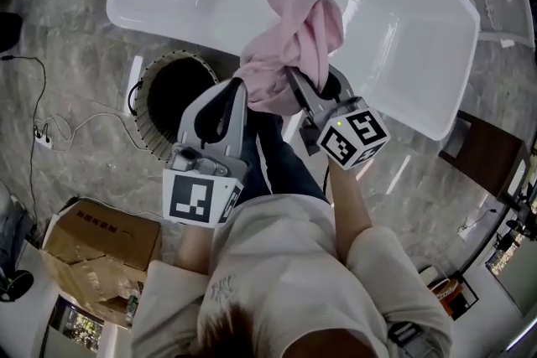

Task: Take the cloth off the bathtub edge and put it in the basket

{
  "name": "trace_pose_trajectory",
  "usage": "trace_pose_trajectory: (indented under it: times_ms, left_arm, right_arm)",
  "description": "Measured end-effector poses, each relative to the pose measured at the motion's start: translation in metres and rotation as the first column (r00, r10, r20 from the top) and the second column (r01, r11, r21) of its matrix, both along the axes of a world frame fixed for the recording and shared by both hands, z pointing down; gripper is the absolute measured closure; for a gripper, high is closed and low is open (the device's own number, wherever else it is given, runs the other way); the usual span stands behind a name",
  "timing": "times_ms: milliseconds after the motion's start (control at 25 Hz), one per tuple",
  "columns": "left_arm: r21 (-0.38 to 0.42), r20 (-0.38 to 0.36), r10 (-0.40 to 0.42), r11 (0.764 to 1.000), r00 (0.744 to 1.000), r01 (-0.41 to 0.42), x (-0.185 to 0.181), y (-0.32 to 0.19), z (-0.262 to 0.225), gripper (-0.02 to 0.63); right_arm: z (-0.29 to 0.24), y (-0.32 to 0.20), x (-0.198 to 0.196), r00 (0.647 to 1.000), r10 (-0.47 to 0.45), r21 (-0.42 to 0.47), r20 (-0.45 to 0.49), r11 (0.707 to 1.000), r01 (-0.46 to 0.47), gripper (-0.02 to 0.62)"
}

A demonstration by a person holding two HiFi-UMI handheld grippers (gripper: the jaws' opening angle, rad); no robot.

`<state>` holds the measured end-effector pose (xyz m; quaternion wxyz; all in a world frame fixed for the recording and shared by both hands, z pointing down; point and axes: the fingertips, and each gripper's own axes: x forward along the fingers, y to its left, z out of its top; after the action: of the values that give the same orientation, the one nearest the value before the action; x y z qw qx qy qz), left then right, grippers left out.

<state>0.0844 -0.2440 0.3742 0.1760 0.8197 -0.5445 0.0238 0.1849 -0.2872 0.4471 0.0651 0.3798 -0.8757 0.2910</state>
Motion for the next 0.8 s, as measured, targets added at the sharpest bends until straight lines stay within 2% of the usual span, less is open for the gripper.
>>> trace_pose_trajectory:
  times_ms: [400, 560, 800]
  left_arm:
    - [0.118, 0.01, -0.035, 0.992, 0.999, 0.033, 0.003, -0.013, -0.077, 0.558]
    - [0.184, 0.024, -0.059, 0.981, 0.998, 0.053, 0.002, -0.022, -0.112, 0.558]
    - [0.261, 0.027, -0.134, 0.957, 0.991, 0.122, -0.024, -0.012, -0.15, 0.558]
  right_arm:
    - [-0.15, -0.025, 0.0, 0.995, -0.043, 0.2, 0.086, 0.979, 0.025, 0.479]
    - [-0.2, -0.038, 0.001, 0.993, -0.053, 0.264, 0.102, 0.964, 0.024, 0.479]
    - [-0.257, -0.032, -0.003, 0.987, -0.089, 0.354, 0.137, 0.935, 0.035, 0.479]
